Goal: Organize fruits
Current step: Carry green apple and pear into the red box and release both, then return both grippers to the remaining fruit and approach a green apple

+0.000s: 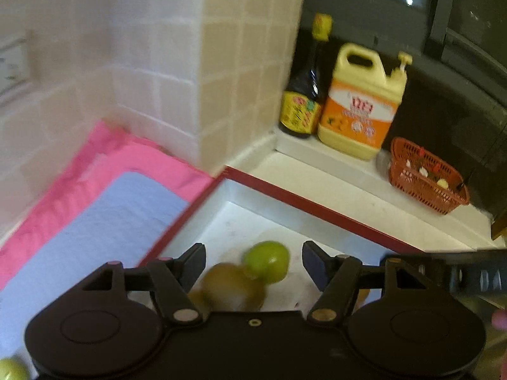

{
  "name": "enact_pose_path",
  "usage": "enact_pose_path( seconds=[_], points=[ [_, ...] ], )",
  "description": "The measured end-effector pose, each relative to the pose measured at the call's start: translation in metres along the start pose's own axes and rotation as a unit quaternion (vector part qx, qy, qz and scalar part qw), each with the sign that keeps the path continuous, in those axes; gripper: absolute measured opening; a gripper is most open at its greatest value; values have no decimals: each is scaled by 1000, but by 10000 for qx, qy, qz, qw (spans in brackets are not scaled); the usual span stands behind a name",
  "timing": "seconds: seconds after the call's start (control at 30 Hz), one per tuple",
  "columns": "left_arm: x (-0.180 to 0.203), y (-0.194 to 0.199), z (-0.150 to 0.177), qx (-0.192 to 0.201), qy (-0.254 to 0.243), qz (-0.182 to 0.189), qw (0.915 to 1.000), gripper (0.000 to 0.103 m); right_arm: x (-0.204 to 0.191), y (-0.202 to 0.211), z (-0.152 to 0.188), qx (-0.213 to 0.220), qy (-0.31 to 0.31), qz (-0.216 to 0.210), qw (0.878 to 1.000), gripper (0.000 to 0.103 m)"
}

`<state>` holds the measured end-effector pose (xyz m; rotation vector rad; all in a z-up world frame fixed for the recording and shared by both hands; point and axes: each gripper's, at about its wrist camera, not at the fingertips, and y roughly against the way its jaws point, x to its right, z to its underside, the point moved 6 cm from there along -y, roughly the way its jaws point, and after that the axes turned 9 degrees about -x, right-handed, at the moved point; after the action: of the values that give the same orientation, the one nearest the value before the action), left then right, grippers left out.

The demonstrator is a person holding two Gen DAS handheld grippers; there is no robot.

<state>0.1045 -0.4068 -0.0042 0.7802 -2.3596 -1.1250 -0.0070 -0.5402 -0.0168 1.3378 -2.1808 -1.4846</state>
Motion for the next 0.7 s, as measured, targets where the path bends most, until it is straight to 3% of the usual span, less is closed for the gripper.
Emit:
enact_pose_path(
  seconds=[0.3,0.4,0.53,0.7],
  points=[
    [-94,106,65,290,683,-767,9943,80,-94,19,12,97,828,-538,9951,88],
    [-138,145,86,382,1057,-1155,9869,80,-132,18,20,35,1183,-727,9903,89],
    [-191,195,120,534,1657,-1591,9718,81,-183,22,32,-2,1660,-1015,9809,89],
    [-245,248,178,543,2283,-2329,9438,81,-241,27,55,-63,2246,-1291,9658,93]
  ],
)
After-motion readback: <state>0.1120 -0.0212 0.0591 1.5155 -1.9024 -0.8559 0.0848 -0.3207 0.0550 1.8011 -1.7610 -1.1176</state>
